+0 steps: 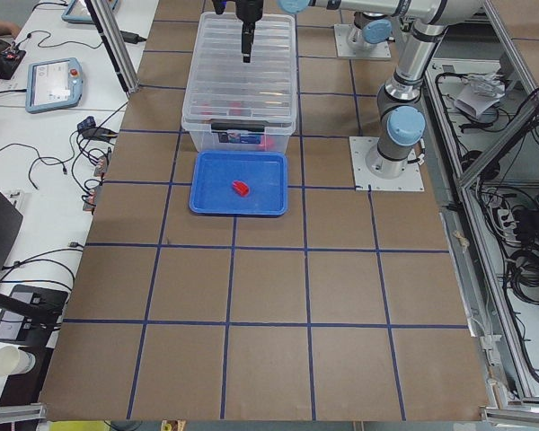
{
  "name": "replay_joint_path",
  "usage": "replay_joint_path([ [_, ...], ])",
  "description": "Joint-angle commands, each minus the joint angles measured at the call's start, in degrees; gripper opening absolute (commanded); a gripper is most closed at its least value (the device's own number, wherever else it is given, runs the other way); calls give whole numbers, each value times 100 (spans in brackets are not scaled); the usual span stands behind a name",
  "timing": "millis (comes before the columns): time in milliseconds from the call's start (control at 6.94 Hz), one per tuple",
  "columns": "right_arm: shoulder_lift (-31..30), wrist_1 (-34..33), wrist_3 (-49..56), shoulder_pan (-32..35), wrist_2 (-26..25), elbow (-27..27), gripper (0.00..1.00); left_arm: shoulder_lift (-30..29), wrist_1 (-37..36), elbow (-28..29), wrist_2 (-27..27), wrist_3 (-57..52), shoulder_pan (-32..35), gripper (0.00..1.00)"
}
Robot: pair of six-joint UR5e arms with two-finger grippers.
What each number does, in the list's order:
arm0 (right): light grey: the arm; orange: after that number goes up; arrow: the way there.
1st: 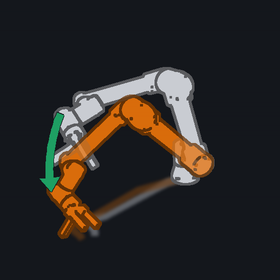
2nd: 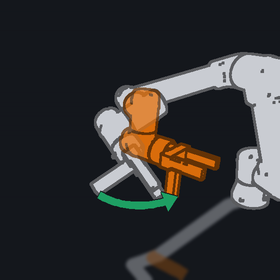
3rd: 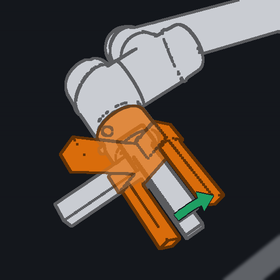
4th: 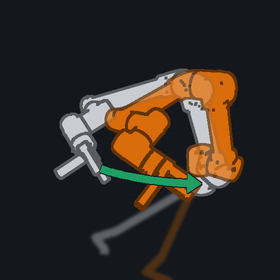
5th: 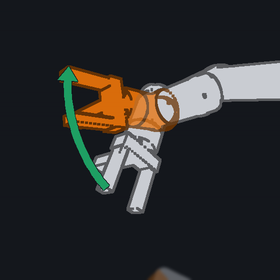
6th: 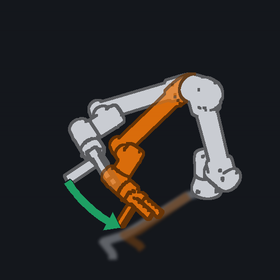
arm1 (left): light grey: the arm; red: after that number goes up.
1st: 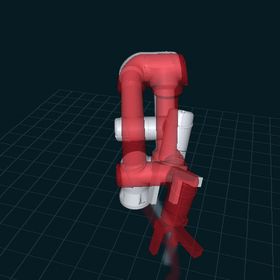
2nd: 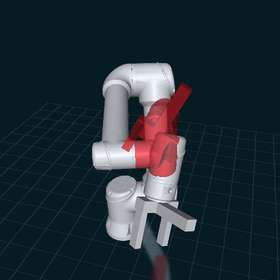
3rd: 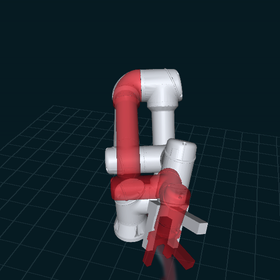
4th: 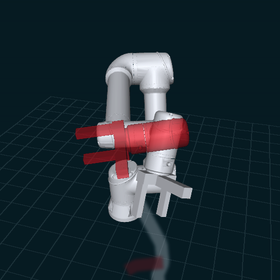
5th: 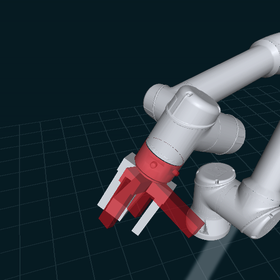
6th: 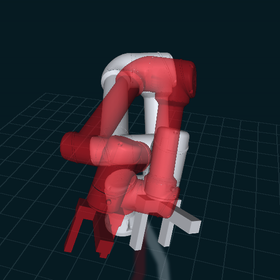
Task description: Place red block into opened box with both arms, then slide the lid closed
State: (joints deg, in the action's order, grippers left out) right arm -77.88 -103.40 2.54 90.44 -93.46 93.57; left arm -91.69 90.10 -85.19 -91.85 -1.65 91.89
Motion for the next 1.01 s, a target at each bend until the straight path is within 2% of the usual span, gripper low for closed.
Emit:
replay_joint_path([
  [0,10,-224,9,-18,-49,127,100,19,-1,-32,1,7,5,100],
  [288,19,-225,9,-88,-76,223,100,-24,-1,-24,1,33,5,100],
  [576,10,-163,18,-115,-916,232,100,11,-1,-50,1,42,-4,100],
  [864,19,-154,-17,-228,-1312,241,100,-68,-1,-32,1,42,13,100],
])
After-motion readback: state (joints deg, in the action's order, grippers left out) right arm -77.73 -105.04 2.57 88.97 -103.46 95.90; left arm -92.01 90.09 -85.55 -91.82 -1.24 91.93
